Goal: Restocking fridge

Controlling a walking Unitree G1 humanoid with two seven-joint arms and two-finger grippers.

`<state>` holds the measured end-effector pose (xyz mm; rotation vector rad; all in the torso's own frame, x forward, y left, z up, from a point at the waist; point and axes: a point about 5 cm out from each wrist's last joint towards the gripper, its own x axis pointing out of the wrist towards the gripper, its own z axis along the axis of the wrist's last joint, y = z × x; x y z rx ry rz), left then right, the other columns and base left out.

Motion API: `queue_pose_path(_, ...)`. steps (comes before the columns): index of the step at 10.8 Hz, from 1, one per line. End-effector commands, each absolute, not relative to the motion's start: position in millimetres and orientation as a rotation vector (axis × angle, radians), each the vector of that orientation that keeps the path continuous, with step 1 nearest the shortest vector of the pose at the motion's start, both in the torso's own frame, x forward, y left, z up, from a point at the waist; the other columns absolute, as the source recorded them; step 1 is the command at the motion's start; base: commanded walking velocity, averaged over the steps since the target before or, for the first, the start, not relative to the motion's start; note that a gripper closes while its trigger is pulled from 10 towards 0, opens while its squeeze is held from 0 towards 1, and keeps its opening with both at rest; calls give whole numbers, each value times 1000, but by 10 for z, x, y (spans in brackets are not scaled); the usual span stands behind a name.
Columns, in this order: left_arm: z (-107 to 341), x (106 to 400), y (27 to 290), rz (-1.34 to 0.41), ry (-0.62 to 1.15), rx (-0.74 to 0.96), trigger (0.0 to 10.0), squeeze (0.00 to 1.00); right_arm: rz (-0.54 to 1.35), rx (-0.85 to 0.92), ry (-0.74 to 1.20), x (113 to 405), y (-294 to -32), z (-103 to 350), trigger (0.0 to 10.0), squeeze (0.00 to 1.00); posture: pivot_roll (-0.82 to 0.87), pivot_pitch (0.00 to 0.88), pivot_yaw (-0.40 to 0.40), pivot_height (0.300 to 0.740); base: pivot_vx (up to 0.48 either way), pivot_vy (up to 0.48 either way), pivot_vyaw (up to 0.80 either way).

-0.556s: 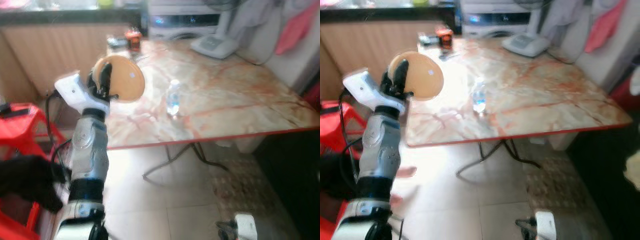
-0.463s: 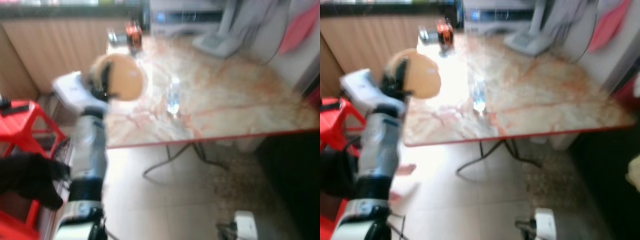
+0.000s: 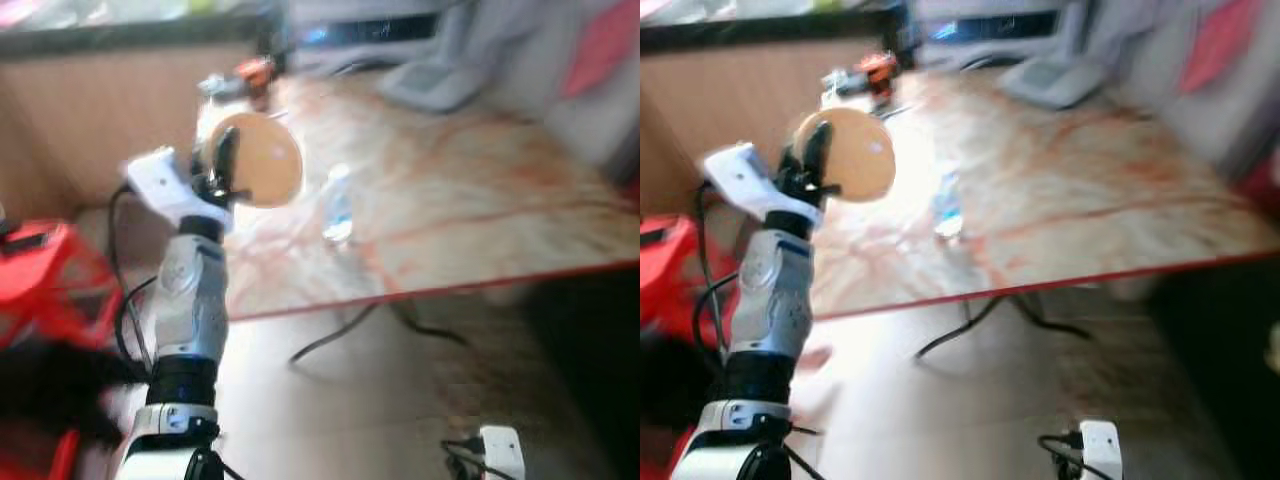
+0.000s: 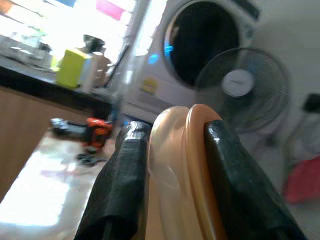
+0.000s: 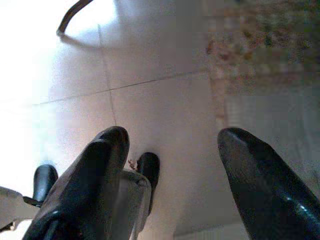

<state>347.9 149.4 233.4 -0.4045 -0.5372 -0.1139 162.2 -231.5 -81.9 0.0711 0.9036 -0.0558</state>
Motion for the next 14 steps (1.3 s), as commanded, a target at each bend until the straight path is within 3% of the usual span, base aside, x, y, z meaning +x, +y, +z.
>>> queue_pose_path(1, 2344, 3453, 1622, -76, -556, -395, 10000, 0, -53, 95, 915, 1598, -2245, -848, 10000, 0, 53, 57, -37, 740, 0, 300, 0)
queue_pose_path(11, 2330, 3457, 1613, -77, -548, -397, 10000, 0, -53, 97, 915, 1597, -2245, -848, 10000, 0, 54, 59, -38, 740, 0, 340, 0)
queue_pose_path(14, 2275, 3460, 1623, -68, -533, -391, 10000, 0, -53, 97, 914, 1599, -2247, -847, 10000, 0, 52, 58, -38, 740, 0, 0, 0)
